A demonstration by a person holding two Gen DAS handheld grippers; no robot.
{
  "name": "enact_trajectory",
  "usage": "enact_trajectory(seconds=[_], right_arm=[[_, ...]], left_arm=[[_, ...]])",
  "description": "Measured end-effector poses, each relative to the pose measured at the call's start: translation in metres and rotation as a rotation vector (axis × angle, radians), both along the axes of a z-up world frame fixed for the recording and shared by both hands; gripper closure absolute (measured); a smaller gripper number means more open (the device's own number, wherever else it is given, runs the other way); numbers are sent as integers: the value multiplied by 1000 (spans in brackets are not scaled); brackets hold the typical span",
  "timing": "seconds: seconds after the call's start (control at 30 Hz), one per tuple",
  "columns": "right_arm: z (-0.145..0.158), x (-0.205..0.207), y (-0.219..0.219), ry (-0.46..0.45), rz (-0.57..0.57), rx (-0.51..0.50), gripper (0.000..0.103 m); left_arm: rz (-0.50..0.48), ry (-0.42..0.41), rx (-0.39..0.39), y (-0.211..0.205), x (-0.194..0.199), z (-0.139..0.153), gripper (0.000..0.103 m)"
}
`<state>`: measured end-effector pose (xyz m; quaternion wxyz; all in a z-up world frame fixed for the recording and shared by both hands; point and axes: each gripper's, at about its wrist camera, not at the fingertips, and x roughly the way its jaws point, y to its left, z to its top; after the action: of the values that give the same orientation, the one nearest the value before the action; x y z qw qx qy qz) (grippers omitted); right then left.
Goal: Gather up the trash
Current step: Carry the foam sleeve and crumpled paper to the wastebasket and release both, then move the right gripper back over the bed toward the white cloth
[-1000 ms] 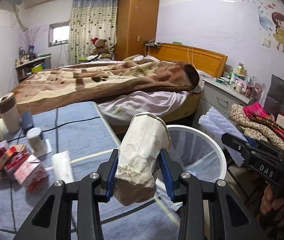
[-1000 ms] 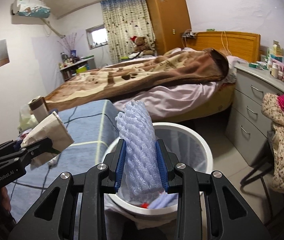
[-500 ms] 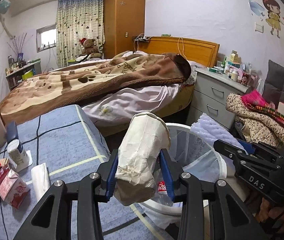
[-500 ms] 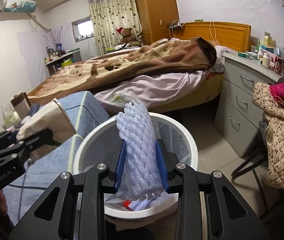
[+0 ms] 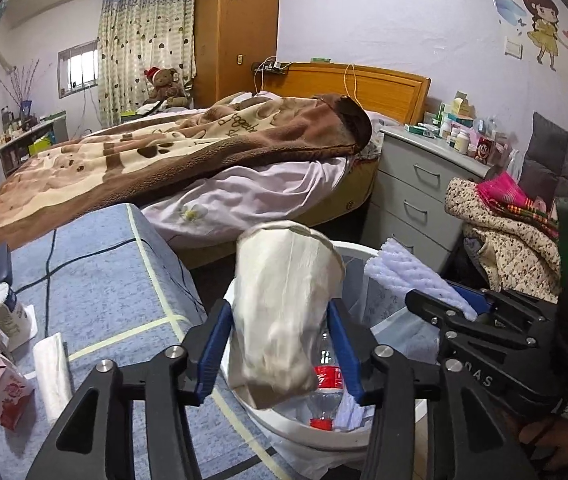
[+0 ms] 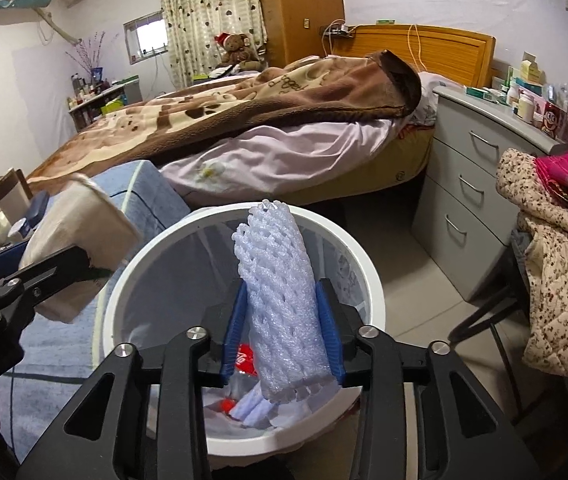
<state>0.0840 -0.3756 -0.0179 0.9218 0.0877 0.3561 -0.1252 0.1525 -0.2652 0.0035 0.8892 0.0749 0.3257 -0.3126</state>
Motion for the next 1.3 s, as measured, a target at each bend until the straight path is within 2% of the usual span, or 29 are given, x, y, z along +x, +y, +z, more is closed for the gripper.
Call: enact_trajectory(seconds=[0.07, 0.1, 0.17, 0.67, 1.2, 1.3], right_arm=[[-1, 1, 0, 7, -2, -4, 59], [-2, 2, 0, 9, -3, -5, 51], [-2, 1, 1, 9, -5, -9, 42], [9, 2, 13, -32, 9, -1, 42], [23, 8, 62, -110, 118, -7, 42], [23, 13, 74, -117, 150, -1, 37]], left_arm=[[-1, 1, 3, 0, 1, -1, 51], [-3, -1, 2, 0, 1, -1, 48], [0, 7, -6, 1, 2, -1, 40], [44, -15, -25, 31, -3, 12, 40], [162, -60, -36, 107, -11, 27, 40], [188, -64, -40, 123, -11, 28, 40]])
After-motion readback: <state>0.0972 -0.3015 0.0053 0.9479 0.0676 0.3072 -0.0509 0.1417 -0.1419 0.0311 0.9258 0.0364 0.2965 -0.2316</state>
